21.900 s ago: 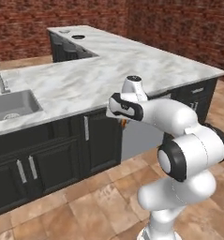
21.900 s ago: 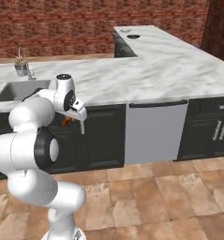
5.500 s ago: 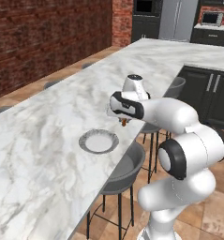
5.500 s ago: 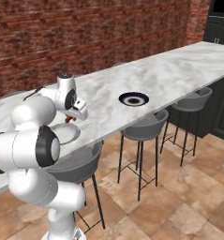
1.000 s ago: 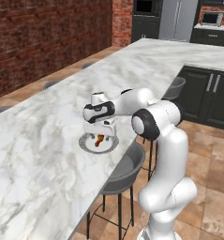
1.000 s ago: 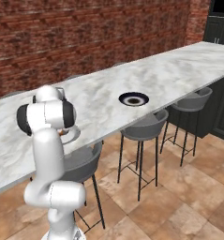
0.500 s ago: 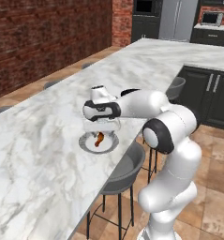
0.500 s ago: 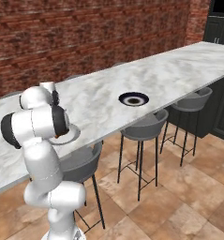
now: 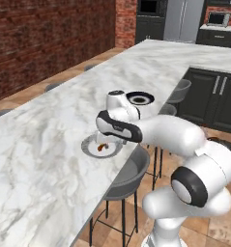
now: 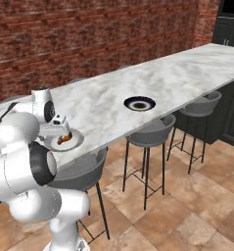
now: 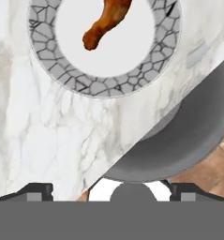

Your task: Take the chicken drumsticks from the pan and place one on each plate on the dining counter.

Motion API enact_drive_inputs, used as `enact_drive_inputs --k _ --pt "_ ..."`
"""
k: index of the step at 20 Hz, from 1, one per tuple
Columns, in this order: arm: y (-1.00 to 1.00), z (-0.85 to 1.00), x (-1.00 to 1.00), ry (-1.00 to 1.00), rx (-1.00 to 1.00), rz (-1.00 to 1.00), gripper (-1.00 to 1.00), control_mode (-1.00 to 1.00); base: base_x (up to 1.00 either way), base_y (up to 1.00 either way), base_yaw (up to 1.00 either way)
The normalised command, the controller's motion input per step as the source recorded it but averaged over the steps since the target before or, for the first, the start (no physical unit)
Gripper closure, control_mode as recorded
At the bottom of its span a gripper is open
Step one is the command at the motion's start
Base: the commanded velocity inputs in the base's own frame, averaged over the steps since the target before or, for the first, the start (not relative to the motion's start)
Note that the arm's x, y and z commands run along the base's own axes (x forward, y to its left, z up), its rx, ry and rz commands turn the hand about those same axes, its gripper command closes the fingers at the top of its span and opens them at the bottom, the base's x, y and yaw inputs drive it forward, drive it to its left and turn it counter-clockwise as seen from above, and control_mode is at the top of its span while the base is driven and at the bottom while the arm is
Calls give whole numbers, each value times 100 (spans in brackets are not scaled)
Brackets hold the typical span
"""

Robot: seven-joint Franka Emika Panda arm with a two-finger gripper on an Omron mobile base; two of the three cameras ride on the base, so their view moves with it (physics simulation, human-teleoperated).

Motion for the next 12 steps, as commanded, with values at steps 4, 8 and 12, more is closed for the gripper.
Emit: enact_drive_inputs --k 4,8,12 --pt "-15 35 -68 4 12 14 -100 -100 0 0 0" --pt "-14 32 -69 4 16 9 -100 -100 0 0 0" --pt "-10 27 -64 0 5 6 -100 -100 0 0 0"
